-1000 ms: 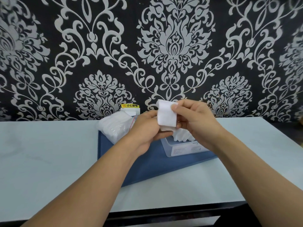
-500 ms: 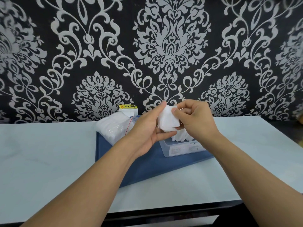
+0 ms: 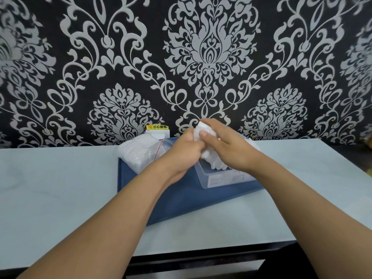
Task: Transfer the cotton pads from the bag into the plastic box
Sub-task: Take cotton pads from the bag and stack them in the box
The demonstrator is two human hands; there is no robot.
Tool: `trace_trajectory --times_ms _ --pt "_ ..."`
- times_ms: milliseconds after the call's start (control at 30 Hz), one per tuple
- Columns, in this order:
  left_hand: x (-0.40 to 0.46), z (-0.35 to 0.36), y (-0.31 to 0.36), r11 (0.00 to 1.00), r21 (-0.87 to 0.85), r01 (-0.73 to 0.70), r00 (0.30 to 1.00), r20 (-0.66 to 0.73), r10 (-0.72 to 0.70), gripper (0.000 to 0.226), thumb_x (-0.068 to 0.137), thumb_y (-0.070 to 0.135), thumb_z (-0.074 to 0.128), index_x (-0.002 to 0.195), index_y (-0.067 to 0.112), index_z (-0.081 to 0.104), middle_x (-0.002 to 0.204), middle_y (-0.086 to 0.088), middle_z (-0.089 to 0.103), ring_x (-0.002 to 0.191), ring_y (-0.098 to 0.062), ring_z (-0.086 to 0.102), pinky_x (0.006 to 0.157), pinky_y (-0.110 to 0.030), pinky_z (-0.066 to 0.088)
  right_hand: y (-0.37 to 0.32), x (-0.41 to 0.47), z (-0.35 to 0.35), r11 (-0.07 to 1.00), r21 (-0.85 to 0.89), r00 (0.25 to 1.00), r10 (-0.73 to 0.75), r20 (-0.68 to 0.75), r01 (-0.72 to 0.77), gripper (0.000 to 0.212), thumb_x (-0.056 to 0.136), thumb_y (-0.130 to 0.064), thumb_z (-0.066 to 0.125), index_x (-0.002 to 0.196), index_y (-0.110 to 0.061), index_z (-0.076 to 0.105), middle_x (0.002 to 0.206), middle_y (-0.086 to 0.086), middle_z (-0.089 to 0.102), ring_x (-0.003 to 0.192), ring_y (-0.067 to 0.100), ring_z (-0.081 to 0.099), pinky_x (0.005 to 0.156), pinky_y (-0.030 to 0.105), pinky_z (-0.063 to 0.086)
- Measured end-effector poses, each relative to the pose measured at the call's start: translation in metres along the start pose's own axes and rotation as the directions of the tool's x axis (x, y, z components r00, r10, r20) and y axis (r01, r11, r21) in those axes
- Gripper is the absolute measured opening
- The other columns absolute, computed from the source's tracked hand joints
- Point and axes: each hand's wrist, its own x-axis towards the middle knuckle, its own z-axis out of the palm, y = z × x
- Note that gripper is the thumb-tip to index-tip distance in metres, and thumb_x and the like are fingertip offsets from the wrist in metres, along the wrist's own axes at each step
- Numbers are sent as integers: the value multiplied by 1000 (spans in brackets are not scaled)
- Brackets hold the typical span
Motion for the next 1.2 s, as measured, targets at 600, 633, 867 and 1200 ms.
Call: trace_trajectory --times_ms 600,633,867,1200 --pt "4 -19 -10 849 496 -182 900 -265 347 32 82 23 80 108 21 60 93 7 67 72 -8 60 75 -27 55 9 21 -31 896 261 868 424 -256 -361 29 88 -30 71 88 0 71 73 8 53 64 17 48 52 24 35" --pt "2 -18 -13 796 578 -177 896 -241 374 25 84 25 77 103 23 61 85 7 68 70 -7 60 72 -28 54 7 20 -27 899 172 883 431 -187 -402 26 86 -29 73 77 -5 66 68 7 49 58 16 44 50 24 32" --pt "3 -9 -19 694 710 -121 927 -169 334 16 83 29 71 86 24 56 76 3 67 71 -16 63 64 -34 52 12 35 7 839 -363 914 387 -123 -405 48 79 -25 73 54 -17 32 51 -3 34 48 17 33 48 28 26" --pt "3 -10 -28 395 884 -252 963 186 197 20 86 29 44 83 21 62 97 1 59 90 -27 61 78 -46 54 21 29 24 609 -665 901 265 -343 -432 26 84 -18 65 110 -14 63 90 3 56 83 23 56 66 29 39"
